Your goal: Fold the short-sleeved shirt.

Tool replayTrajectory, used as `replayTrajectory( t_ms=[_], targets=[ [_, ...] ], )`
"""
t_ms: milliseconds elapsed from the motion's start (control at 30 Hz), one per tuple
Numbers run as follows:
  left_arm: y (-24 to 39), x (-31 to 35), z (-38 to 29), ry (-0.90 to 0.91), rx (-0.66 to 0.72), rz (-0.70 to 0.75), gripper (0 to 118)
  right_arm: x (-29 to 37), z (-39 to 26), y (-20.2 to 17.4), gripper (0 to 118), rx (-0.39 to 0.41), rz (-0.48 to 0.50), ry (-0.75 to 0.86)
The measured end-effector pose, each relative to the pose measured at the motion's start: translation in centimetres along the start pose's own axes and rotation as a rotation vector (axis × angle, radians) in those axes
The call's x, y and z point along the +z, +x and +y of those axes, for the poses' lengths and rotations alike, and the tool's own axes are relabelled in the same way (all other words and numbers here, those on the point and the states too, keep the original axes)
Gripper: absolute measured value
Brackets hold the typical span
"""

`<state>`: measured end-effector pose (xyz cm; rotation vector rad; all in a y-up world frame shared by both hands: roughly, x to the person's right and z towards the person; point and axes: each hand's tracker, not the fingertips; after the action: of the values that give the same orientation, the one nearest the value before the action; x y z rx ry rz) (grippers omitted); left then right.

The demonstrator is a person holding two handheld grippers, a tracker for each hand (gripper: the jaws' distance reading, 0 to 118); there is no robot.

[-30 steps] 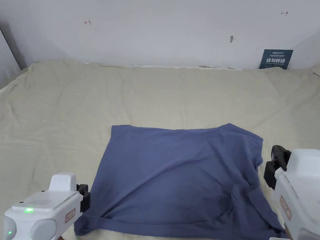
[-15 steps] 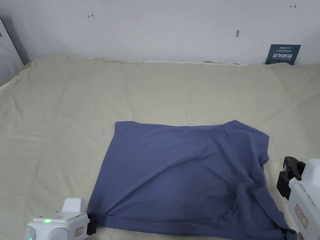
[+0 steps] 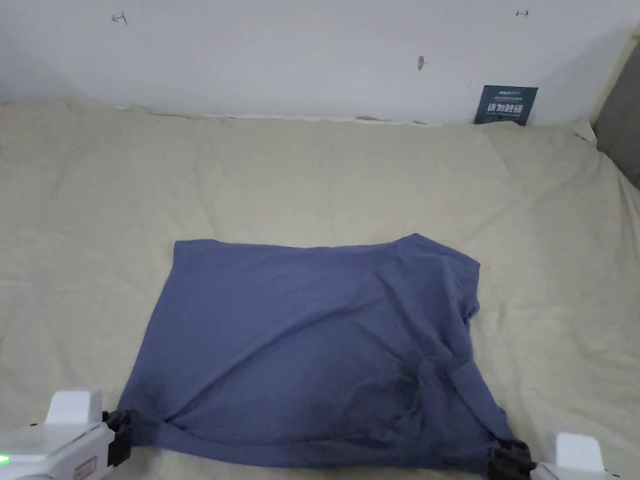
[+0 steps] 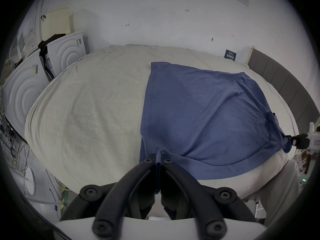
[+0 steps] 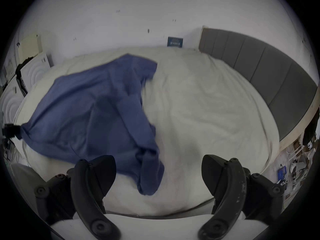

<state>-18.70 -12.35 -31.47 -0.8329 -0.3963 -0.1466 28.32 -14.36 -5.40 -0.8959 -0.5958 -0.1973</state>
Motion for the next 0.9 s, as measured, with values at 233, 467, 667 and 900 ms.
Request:
replayTrajectory(
  t_ms=[233, 467, 667, 900],
  targets=[
    [0.3, 0.4, 0.6, 0.030, 0.003, 0.002, 4, -1.5, -0.4, 0.2, 5, -0.070, 0.106, 0.013],
    [-0.5, 0.4, 3.9, 0.099, 0.041, -0.003, 4, 2.8, 3.4, -0.3, 5, -0.036, 0.095, 0.168],
    [-0.2, -1.3, 9.5, 0.158, 0.020, 0.015, 4, 2.0, 9.8, -0.8, 5, -0.021, 0.088, 0.265],
    [0.3, -7.9, 14.3, 0.103, 0.005, 0.033, 4, -5.0, 15.8, -2.4, 5, 0.023, 0.042, 0.220]
  ],
)
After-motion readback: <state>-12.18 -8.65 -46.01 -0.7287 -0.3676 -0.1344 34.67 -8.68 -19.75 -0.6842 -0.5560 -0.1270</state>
